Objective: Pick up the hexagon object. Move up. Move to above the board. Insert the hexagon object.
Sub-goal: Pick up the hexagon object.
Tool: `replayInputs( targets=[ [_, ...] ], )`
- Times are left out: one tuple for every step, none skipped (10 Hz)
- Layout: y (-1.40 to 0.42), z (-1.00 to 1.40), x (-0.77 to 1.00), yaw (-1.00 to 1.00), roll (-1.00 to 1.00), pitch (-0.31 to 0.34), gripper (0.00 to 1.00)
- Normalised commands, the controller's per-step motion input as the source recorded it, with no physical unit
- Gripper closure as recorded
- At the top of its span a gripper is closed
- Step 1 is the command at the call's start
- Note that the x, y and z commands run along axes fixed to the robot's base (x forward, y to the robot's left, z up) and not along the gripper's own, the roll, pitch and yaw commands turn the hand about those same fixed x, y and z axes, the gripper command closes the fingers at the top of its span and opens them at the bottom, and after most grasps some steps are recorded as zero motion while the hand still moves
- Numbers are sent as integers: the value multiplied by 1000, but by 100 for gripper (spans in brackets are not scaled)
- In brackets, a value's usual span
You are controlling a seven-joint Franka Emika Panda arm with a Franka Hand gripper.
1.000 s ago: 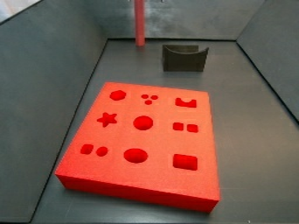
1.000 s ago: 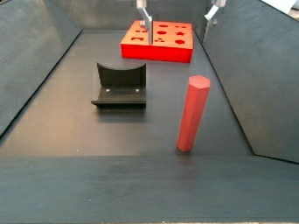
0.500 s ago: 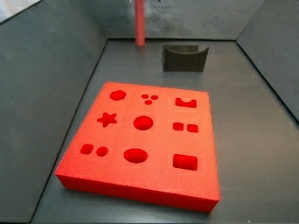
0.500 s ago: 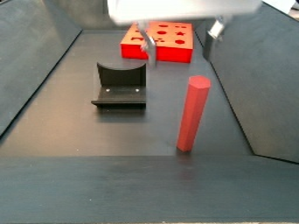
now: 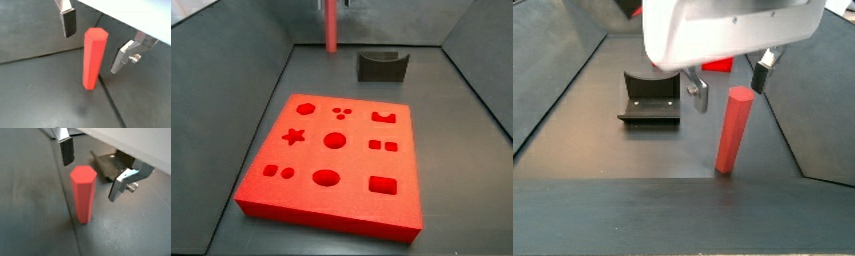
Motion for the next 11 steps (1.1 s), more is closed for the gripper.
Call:
replayInputs(
  targets=[
    [57, -383, 0, 1000, 77, 0, 0],
    [114, -400, -14, 991, 30, 0, 0],
    [220, -317, -77, 906, 0, 0, 0],
    [246, -223, -69, 491, -103, 0, 0],
    [117, -146, 9, 14, -156, 0, 0],
    [106, -134, 0, 0, -177, 0, 0],
    [149, -146, 0, -3, -254, -26, 0],
    [134, -114, -20, -51, -299, -51, 0],
    [131, -20, -143, -103, -329, -143, 0],
    [0, 0, -129, -37, -139, -131, 0],
    [-3, 0, 0, 0, 13, 0, 0]
  ],
)
